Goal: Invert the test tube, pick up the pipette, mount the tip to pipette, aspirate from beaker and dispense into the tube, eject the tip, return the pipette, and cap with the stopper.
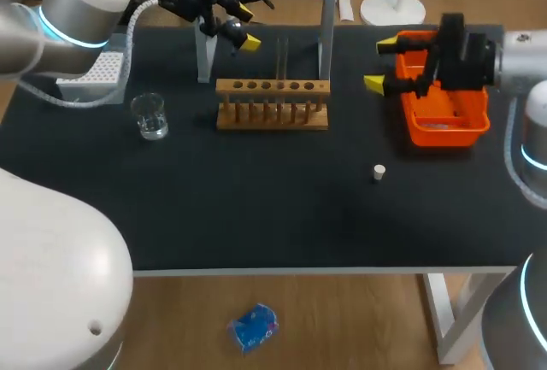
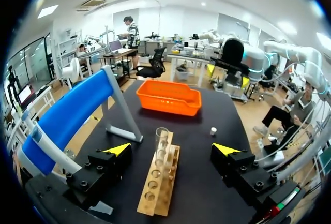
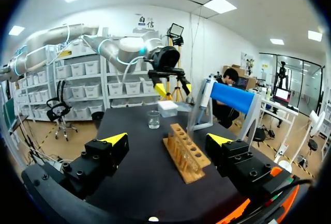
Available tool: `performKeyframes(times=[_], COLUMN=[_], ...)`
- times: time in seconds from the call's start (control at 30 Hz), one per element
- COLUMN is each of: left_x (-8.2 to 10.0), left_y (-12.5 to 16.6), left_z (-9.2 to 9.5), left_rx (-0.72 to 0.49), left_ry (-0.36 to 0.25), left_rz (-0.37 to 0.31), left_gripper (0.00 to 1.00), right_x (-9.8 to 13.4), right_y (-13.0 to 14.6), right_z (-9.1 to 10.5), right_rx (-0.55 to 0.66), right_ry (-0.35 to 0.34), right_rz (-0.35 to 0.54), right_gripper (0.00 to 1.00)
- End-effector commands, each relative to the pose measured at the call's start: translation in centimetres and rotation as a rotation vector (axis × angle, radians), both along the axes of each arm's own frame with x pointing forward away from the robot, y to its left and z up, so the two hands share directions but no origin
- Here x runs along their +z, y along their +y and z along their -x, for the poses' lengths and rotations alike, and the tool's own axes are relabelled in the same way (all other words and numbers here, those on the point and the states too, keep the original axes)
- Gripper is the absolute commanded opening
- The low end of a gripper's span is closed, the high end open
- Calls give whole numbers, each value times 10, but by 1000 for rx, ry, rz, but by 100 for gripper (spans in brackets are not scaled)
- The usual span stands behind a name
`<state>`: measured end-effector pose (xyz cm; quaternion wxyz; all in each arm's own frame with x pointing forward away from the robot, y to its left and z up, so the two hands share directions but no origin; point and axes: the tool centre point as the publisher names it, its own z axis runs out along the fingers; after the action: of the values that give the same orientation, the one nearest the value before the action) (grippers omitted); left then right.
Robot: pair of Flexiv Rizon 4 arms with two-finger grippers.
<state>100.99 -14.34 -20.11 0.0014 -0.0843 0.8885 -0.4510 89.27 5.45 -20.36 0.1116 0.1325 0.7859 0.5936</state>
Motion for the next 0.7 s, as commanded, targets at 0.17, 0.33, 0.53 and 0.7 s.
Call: performKeyframes(times=[0.17, 0.33, 0.53, 0.7], left_x=[-4, -4, -4, -4], left_y=[3, 4, 4, 4], left_z=[-9, -10, -10, -10], left_rx=[36, 46, 46, 46], left_ry=[-26, -52, -52, -52], left_rz=[15, -6, -6, -6], left_gripper=[100, 100, 100, 100], right_x=[-12, -15, -15, -15], right_y=[-27, -31, -31, -31], right_z=[36, 43, 43, 43], right_rx=[17, 13, 13, 13], right_ry=[-9, -19, -19, -19], right_rz=[-34, -10, -10, -10], right_gripper=[100, 100, 100, 100])
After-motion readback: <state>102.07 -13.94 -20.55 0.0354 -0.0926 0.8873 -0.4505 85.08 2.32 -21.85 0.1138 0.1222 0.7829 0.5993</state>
